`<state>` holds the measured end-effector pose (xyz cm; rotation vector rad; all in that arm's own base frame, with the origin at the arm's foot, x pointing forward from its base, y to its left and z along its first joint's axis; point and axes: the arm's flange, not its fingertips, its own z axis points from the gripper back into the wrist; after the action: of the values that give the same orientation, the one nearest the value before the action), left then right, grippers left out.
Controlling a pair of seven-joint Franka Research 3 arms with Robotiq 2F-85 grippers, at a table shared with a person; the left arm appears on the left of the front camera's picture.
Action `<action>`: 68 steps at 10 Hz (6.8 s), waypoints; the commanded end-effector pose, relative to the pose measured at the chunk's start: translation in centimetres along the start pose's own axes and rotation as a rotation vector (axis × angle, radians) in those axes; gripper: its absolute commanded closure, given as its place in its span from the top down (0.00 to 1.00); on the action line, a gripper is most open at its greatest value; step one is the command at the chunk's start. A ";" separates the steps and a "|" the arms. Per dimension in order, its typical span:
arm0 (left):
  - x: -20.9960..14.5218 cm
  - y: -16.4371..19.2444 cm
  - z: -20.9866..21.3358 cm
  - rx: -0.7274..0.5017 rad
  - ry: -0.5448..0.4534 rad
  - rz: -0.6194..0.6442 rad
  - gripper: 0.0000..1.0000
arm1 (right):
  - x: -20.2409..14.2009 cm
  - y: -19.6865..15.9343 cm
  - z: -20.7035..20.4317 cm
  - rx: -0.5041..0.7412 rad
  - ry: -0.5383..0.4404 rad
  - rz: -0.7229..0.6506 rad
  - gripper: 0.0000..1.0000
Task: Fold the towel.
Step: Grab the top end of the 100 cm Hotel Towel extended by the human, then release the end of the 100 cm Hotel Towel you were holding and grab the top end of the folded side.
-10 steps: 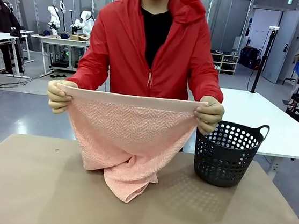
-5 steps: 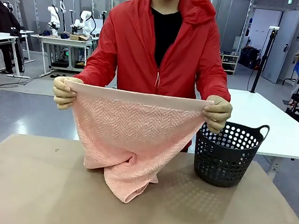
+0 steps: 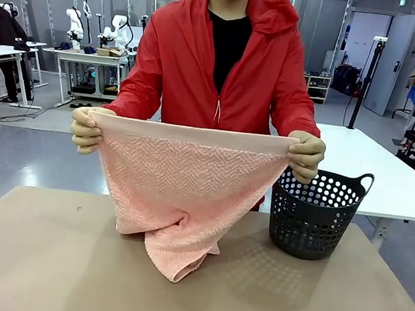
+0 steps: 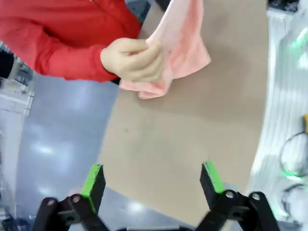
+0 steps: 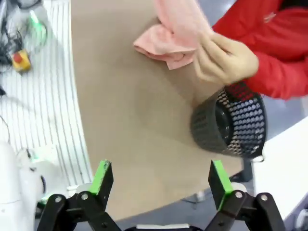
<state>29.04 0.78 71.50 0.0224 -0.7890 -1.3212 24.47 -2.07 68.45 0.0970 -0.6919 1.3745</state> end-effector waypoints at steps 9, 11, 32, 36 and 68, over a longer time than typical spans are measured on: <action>3.0 -3.7 -4.4 0.186 0.084 -0.232 1.00 | 6.1 2.8 -3.6 -0.086 0.098 0.210 1.00; 2.8 -3.6 -4.5 0.165 0.079 -0.241 1.00 | 6.2 2.7 -3.7 -0.075 0.091 0.229 1.00; 19.2 1.5 -23.6 -0.197 0.359 -0.279 1.00 | 20.4 -9.0 -21.7 0.085 0.317 0.237 1.00; 18.9 1.3 -23.5 -0.195 0.356 -0.272 0.00 | 20.3 -8.9 -21.9 0.085 0.330 0.237 0.00; 19.2 1.7 -23.3 -0.204 0.368 -0.294 0.00 | 20.0 -8.8 -21.7 0.103 0.300 0.251 0.00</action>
<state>43.26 -24.91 64.29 0.2208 -0.3477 -1.6127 41.77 23.08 63.88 -0.1096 -0.3858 1.6251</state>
